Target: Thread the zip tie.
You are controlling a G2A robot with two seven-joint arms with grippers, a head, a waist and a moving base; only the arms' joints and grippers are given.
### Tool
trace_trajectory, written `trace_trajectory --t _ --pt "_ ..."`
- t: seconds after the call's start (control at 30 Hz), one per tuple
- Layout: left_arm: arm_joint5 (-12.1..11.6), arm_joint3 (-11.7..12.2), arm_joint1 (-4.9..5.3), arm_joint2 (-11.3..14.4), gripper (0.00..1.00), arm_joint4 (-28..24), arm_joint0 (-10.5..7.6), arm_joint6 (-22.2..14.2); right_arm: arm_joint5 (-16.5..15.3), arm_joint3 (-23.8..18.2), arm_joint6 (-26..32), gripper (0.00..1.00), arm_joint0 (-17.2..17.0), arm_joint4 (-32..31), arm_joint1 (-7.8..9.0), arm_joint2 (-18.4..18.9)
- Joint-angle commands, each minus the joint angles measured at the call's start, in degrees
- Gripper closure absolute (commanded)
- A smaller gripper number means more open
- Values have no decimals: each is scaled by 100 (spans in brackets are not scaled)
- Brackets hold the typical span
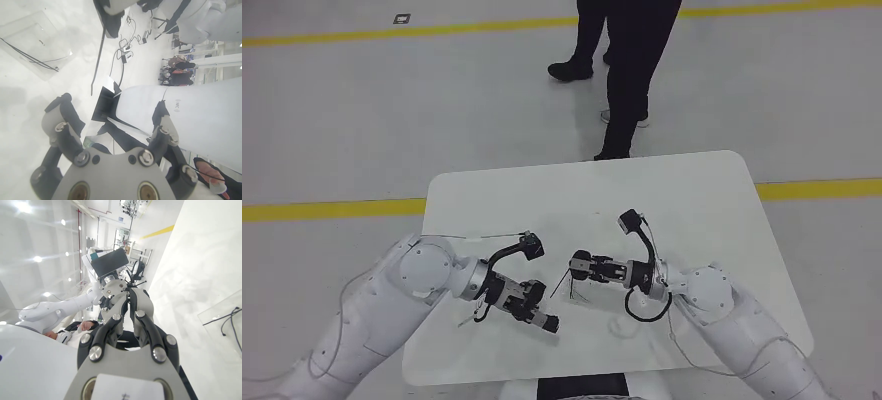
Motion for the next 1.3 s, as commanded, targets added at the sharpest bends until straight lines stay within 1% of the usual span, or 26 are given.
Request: trace_trajectory --t 0.0,0.03,0.13,0.2,0.3,0.4,0.47,1.27 --pt "0 24 15 -103 0 -138 95 330 -103 47 -92 100 -91 245 1 67" --pt "0 24 27 -165 0 -164 155 421 -138 67 -119 100 -140 380 1 94" --pt "0 -16 61 -422 0 -257 401 851 -138 84 -152 100 -273 782 -9 173" --pt "0 -58 73 -599 0 -425 607 1100 -138 93 -154 100 -360 1098 -28 226" --pt "0 -144 68 -798 0 -624 844 1180 -138 116 -132 100 -463 1403 -65 290" --pt "0 -159 13 -946 0 -1016 1007 1134 -138 183 -142 100 -538 1571 -116 307" --pt "0 -144 -13 -1002 0 -1073 1033 1029 -138 217 -185 100 -550 1592 -139 306" --pt "0 -144 -13 -1002 0 -1073 1033 1029 -138 217 -185 100 -550 1592 -139 306"
